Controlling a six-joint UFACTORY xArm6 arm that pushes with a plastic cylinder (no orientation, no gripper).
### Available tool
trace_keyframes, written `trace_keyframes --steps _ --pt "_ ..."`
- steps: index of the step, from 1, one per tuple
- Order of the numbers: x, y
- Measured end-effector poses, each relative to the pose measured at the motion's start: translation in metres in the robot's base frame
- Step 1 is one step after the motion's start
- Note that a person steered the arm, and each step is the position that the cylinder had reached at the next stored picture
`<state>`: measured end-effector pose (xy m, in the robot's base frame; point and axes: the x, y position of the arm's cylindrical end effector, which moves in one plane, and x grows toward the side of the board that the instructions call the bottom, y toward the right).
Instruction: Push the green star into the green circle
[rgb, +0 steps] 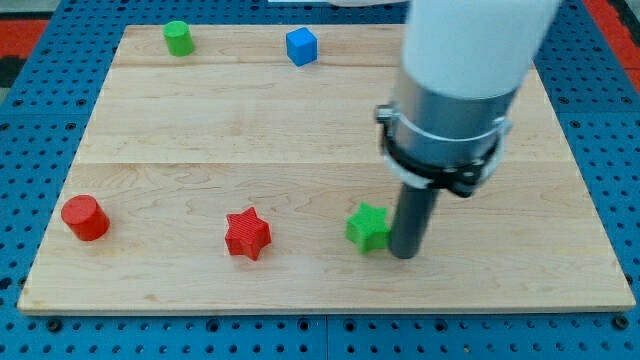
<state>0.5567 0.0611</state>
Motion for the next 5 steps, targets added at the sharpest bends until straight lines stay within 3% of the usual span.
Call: trace_keyframes --steps 1,3,5 --pt "-0.036 -0.069" --pt "-0.085 -0.121" --pt "-0.168 -0.137"
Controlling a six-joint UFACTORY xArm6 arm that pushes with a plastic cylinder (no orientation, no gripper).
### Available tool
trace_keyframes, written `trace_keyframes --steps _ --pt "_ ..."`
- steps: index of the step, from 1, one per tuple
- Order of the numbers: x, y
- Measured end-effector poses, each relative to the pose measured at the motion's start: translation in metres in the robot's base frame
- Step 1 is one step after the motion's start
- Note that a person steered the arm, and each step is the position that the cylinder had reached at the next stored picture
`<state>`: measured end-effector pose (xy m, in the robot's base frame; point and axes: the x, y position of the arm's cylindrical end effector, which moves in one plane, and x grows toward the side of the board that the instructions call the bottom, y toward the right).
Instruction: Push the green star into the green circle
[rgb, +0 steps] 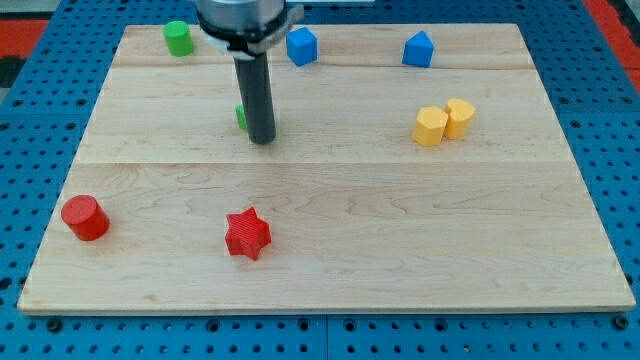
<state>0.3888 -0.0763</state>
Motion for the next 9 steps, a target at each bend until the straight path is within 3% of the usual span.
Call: trace_keyframes --steps 1,2,9 --pt "-0.038 -0.001" --pt "-0.047 0.009" --pt "-0.079 -0.030"
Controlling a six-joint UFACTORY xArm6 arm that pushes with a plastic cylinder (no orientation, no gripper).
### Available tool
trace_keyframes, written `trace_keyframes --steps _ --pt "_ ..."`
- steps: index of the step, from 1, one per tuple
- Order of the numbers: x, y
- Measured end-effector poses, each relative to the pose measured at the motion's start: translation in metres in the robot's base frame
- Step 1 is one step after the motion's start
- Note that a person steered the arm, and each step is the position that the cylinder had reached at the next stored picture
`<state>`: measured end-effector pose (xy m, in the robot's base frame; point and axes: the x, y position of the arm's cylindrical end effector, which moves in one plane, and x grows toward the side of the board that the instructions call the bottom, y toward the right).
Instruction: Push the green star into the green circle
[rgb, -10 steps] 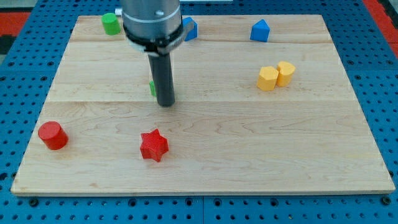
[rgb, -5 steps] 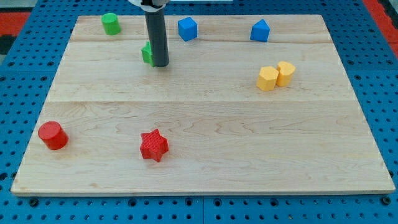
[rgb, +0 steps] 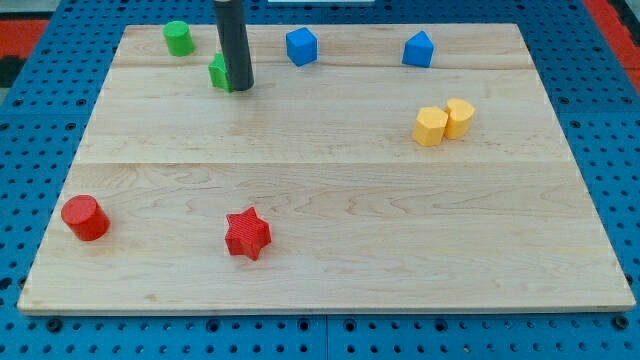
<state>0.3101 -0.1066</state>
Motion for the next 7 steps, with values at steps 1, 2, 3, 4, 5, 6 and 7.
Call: trace_keyframes --steps 1,2,3,4,5,6,7 --pt "-0.001 0.000" --pt "-0.022 -0.014" --pt "-0.040 -0.035" --pt "-0.051 -0.043" --pt "-0.051 -0.043" --pt "-0.050 -0.039" --pt "-0.042 -0.021"
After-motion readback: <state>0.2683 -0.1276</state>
